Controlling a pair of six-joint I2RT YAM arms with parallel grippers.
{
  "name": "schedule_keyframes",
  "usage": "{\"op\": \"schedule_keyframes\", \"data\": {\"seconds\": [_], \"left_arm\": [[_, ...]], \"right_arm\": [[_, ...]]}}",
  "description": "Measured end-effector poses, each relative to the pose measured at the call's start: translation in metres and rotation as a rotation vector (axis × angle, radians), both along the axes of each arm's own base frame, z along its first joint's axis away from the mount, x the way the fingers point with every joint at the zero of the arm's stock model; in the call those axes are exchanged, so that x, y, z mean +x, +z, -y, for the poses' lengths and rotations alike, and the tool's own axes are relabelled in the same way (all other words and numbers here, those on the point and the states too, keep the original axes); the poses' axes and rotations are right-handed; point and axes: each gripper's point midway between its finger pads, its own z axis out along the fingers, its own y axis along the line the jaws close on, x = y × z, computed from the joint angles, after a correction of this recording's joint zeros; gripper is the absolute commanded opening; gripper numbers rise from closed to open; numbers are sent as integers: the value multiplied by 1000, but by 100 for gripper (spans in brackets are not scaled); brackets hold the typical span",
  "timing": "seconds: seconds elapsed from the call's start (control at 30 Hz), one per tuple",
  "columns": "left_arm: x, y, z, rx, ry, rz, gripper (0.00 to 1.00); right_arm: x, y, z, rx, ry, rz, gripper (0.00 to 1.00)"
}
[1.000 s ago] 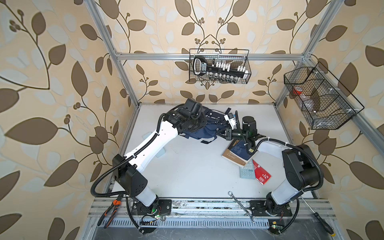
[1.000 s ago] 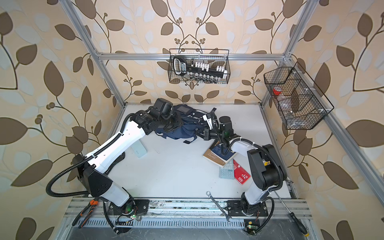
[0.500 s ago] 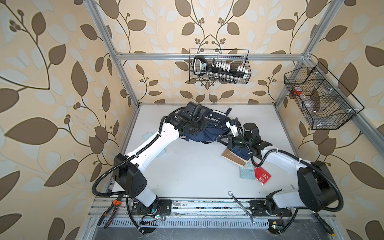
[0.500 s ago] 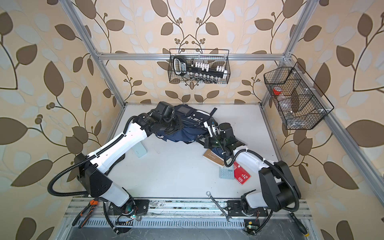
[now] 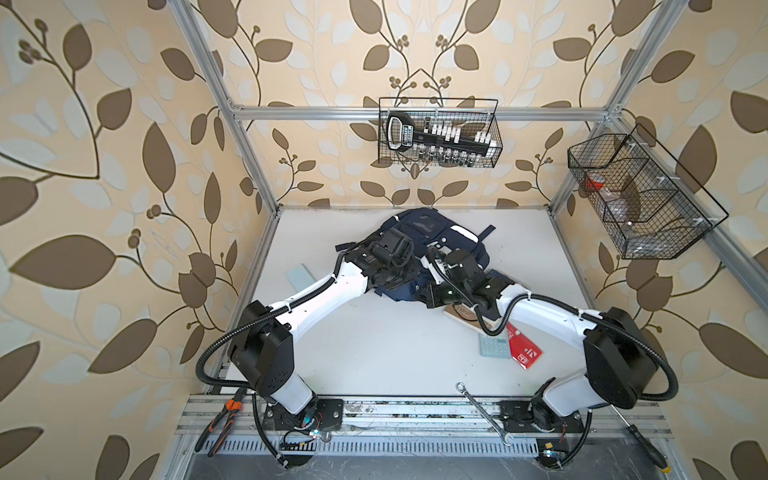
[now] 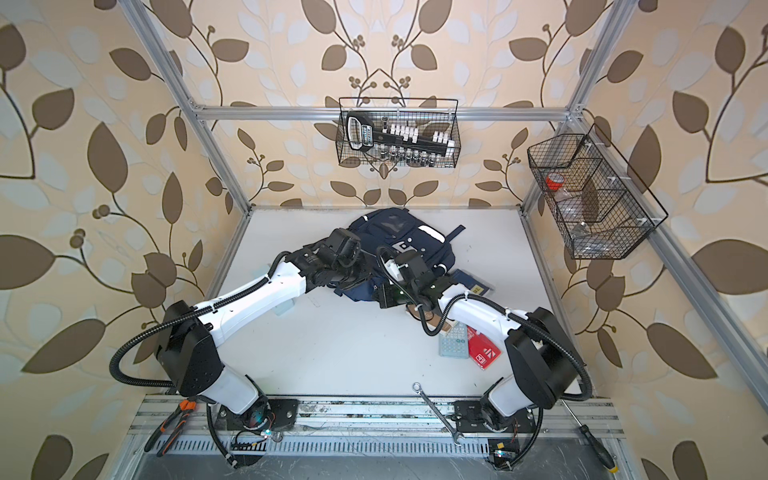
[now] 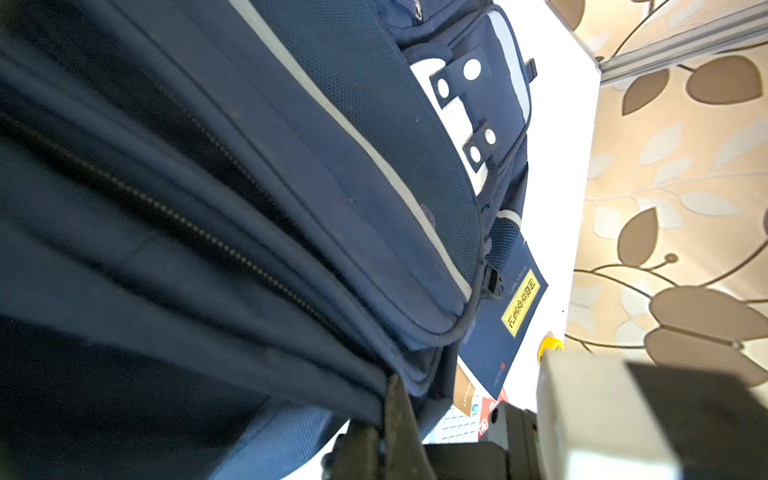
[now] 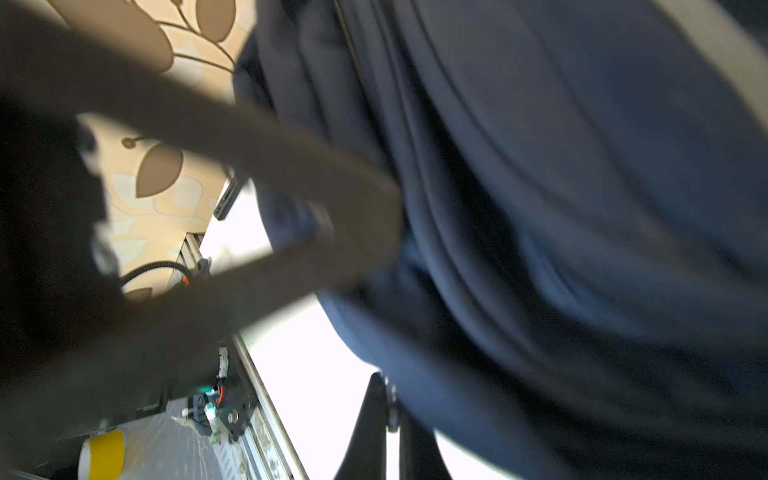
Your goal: Pack the student bag
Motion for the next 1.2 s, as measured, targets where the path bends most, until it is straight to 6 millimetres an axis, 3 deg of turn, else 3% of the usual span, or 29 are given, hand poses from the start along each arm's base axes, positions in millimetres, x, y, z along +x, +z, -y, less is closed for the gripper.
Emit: {"op": "schedule_keyframes", "data": {"seconds": [0.07,0.13,0.3,0.43,0.53,0.7,0.8,0.93,1.03,1.1,1.17,1.2], "left_arm": [[-1,-4,-9,21,19,14,42],[-8,-2,-22,41,36,38,54],[-33,20,-52,43,27,142,48],[-42,5,-73,112,42,146,67],[-32,-18,-100,157,115,68,69],[8,-56,-169,106,367,-82,75],[23,-76,-168,71,393,-147,76],[45,-92,-150,23,376,-192,73],[57,-100,-141,-10,372,-213,64],[62,-105,-136,-31,374,-224,46],[63,-111,-133,-42,369,-239,17],[63,-113,-133,-43,369,-243,9]], "right_arm": [[1,0,-1,0,-4,-17,0],[0,0,-1,8,-7,-32,0],[-5,-11,10,10,-39,-111,0],[-6,-13,12,11,-55,-131,0],[-8,-16,14,-1,-57,-143,0],[-10,-22,19,-34,-65,-157,0],[-12,-25,22,-50,-66,-162,0],[-13,-28,25,-70,-68,-165,0],[-14,-30,27,-82,-65,-166,0],[-15,-31,28,-89,-66,-168,0],[-16,-32,29,-96,-67,-172,0],[-16,-32,30,-99,-68,-174,0]]}}
